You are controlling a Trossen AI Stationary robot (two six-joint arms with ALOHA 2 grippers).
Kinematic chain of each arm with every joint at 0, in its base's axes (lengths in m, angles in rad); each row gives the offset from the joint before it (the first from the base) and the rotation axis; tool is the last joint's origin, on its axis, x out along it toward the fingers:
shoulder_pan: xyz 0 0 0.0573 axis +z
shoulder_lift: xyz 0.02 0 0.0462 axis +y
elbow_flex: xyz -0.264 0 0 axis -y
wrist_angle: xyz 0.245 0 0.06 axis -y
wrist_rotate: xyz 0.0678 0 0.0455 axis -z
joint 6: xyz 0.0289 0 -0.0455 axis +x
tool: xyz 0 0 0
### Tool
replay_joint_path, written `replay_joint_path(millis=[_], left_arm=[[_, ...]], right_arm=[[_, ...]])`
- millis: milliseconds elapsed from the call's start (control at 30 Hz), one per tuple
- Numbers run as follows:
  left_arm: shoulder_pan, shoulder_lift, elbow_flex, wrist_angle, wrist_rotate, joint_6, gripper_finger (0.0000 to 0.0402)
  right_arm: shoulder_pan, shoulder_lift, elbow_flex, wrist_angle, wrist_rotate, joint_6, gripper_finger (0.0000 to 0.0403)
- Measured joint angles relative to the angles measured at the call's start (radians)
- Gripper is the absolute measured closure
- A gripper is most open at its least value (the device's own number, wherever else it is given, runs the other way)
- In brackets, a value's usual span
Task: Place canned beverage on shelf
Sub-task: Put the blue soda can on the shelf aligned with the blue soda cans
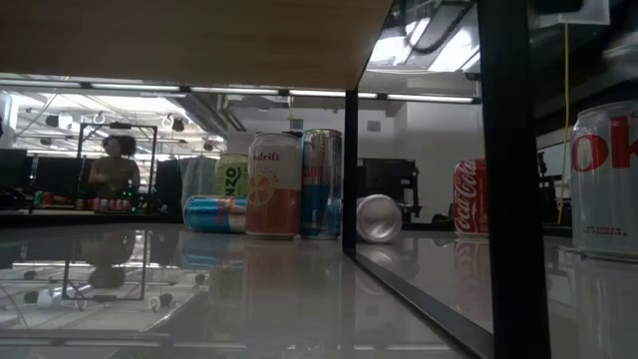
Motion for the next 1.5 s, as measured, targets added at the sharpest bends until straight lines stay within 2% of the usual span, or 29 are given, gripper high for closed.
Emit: replay_joint_path(millis=[233, 400, 600, 1000, 1233, 1500], left_arm=[[0.0, 0.0, 0.0, 0.0, 0.0, 0.0, 0.0107], [0.0, 0.0, 0.0, 0.0, 0.0, 0.0, 0.0107], [0.0, 0.0, 0.0, 0.001, 0.0, 0.0, 0.0107], [0.0, 0.0, 0.0, 0.001, 0.0, 0.0, 0.0107], [0.0, 0.0, 0.0, 0.002, 0.0, 0.0, 0.0107], [0.0, 0.0, 0.0, 0.002, 0.0, 0.0, 0.0107]], right_arm=[[0.128, 0.0, -0.031, 0.037, -0.072, 0.084, 0.0177], [0.196, 0.001, -0.141, 0.171, -0.196, 0.113, 0.0177], [0.221, 0.002, -0.294, 0.322, -0.261, 0.169, 0.0177], [0.22, 0.002, -0.574, 0.476, -0.306, 0.184, 0.0177], [0.22, 0.001, -0.628, 0.533, -0.305, 0.18, 0.0175], [0.22, 0.0, -0.641, 0.639, -0.289, 0.18, 0.0141]])
